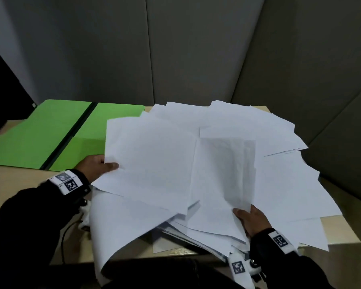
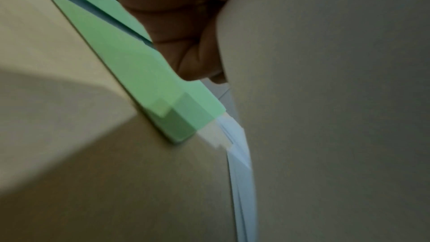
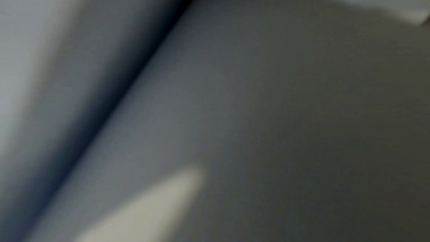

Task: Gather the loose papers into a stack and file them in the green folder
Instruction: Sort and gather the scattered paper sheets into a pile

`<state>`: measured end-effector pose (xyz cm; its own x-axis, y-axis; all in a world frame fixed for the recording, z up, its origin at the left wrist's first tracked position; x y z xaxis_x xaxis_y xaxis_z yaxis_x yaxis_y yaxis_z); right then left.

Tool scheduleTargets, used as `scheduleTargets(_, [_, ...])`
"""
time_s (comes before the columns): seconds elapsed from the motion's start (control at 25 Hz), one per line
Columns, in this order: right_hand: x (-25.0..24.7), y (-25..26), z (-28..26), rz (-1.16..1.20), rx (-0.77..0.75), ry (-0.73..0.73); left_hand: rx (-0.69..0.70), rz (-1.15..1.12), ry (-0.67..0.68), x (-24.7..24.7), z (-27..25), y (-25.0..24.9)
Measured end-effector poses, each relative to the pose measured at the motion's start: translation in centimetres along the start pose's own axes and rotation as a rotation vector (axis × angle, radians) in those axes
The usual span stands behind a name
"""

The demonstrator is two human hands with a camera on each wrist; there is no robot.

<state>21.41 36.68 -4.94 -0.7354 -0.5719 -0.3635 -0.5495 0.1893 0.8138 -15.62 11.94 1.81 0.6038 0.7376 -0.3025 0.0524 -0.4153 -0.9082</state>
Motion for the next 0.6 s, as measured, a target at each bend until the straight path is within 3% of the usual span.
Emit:
scheduleTargets(0.2, [-0.1,-0.1,-0.1,0.057,0.038,-0.019,0.036,-0.296,-0.049,-1.4,0.7,-2.9])
scheduleTargets(0.6, [0.2,-0.2,0.3,0.134,0.085,0.018,-0.024,-0.294,0.265,8.1,1.4,-5.3])
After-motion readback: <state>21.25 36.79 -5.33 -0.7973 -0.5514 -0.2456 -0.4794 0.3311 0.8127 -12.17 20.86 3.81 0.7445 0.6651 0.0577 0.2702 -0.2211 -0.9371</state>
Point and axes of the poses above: each hand's wrist, its own z-axis towards the middle knuckle, its own x-axis out of the palm, y = z × x, the point moved 2 cm from there along z, towards the middle knuckle, and after that the axes turned 14 degrees about -z, right-handed, at the moved point
